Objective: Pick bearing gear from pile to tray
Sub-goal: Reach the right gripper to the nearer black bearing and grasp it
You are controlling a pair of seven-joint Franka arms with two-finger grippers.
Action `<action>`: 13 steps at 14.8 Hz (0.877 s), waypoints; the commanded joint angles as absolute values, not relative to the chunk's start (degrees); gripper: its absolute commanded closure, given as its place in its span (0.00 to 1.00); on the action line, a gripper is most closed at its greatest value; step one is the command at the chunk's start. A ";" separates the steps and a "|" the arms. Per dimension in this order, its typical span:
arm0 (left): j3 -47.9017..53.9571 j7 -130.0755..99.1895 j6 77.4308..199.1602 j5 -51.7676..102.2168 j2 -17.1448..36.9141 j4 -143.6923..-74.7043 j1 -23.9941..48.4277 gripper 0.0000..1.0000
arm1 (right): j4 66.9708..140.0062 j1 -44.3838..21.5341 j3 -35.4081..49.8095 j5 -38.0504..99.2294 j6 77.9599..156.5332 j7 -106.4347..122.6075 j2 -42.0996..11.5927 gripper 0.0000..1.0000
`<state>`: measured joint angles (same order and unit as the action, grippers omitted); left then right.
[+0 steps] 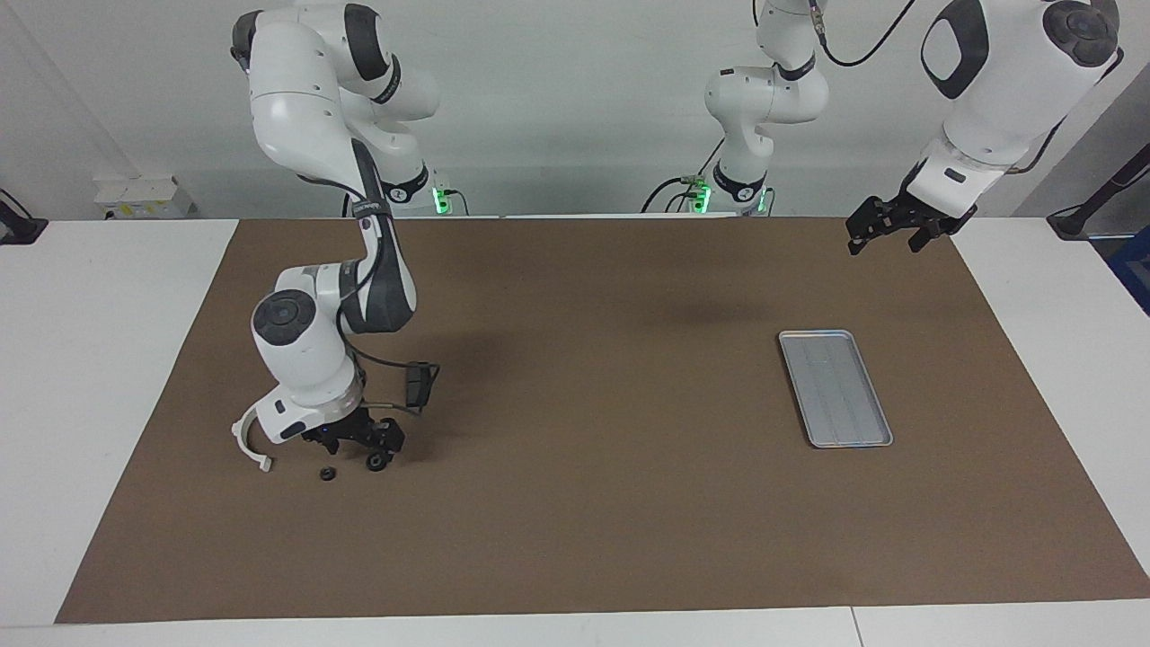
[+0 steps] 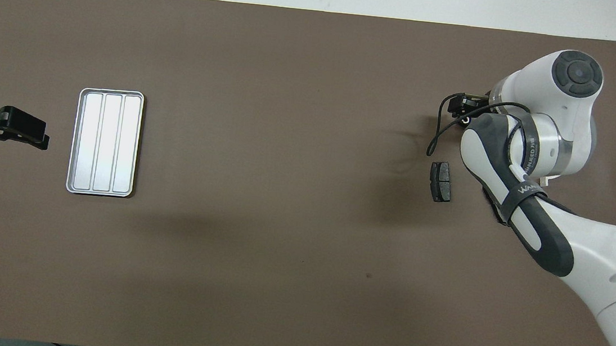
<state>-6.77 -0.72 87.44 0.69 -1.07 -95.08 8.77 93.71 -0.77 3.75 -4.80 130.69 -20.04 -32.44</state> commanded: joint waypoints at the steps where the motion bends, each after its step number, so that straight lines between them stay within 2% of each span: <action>1: -7.29 -0.53 88.15 1.23 -2.81 -96.86 9.40 0.00 | 91.93 -0.79 4.04 -6.76 130.26 -29.06 -33.84 0.00; 6: -7.29 -0.53 88.15 1.23 -2.81 -96.86 9.40 0.00 | 93.34 -0.70 4.04 -6.86 129.99 -30.32 -33.84 0.00; 8: -7.29 -0.53 88.15 1.23 -2.81 -96.94 9.40 0.00 | 94.65 -0.70 4.04 -6.86 130.08 -30.59 -33.84 0.05; 10: -7.29 -0.53 88.15 1.23 -2.81 -96.94 9.40 0.00 | 95.10 -0.44 4.04 -6.86 130.08 -30.59 -33.75 0.15; 11: -7.29 -0.53 88.15 1.23 -2.81 -96.86 9.40 0.00 | 95.01 -0.44 4.04 -6.86 129.99 -30.59 -33.75 0.25; 13: -7.29 -0.53 88.15 1.23 -2.81 -96.94 9.40 0.00 | 95.01 -0.44 4.04 -6.86 129.90 -30.50 -33.75 0.56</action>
